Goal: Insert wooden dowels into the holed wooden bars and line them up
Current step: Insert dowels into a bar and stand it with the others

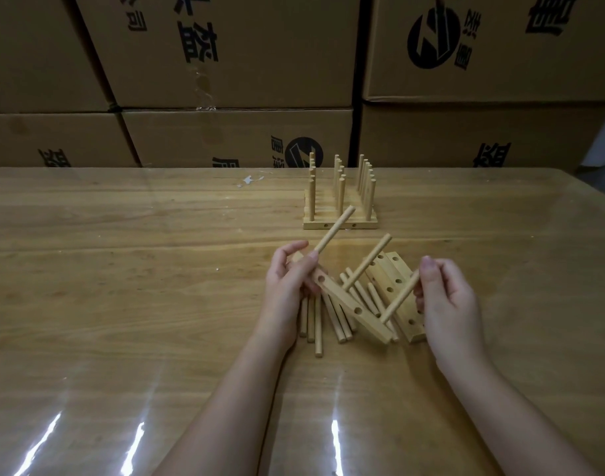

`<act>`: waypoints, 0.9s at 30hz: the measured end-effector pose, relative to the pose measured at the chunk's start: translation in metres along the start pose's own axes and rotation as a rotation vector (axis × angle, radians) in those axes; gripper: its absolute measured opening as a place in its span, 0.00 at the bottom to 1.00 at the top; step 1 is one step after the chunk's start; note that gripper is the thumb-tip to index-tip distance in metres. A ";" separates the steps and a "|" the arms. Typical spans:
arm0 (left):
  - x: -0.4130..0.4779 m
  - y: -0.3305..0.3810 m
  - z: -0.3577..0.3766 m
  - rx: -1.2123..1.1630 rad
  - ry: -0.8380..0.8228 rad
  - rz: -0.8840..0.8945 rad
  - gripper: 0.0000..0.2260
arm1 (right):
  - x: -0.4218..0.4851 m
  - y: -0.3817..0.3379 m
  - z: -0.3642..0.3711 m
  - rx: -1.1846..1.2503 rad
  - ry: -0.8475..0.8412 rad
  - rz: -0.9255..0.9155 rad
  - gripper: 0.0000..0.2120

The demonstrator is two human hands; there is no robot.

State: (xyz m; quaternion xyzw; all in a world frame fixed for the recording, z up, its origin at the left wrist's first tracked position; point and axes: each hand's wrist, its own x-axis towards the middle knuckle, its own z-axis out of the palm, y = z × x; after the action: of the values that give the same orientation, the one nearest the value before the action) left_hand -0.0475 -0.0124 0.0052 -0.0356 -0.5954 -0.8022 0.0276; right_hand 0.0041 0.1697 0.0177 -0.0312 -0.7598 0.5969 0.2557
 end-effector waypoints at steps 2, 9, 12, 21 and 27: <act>0.000 -0.001 -0.001 0.023 -0.016 0.005 0.14 | 0.001 0.002 0.001 0.039 0.026 0.021 0.17; 0.002 0.000 0.001 -0.054 0.049 0.032 0.14 | 0.002 0.006 0.003 0.052 -0.074 0.062 0.17; 0.002 0.002 0.000 -0.090 0.077 0.019 0.15 | 0.002 0.010 0.003 -0.164 -0.160 0.041 0.16; 0.001 -0.007 -0.006 -0.032 -0.078 -0.066 0.21 | 0.005 0.014 -0.004 -0.596 -0.067 -0.121 0.24; 0.001 -0.007 -0.007 0.101 0.049 -0.022 0.17 | 0.009 0.023 -0.001 -0.722 -0.103 -0.102 0.21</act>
State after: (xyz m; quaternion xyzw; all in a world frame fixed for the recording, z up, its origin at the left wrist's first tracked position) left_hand -0.0495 -0.0168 -0.0031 -0.0077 -0.6348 -0.7719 0.0351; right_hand -0.0092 0.1808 0.0000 -0.0511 -0.9340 0.2775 0.2191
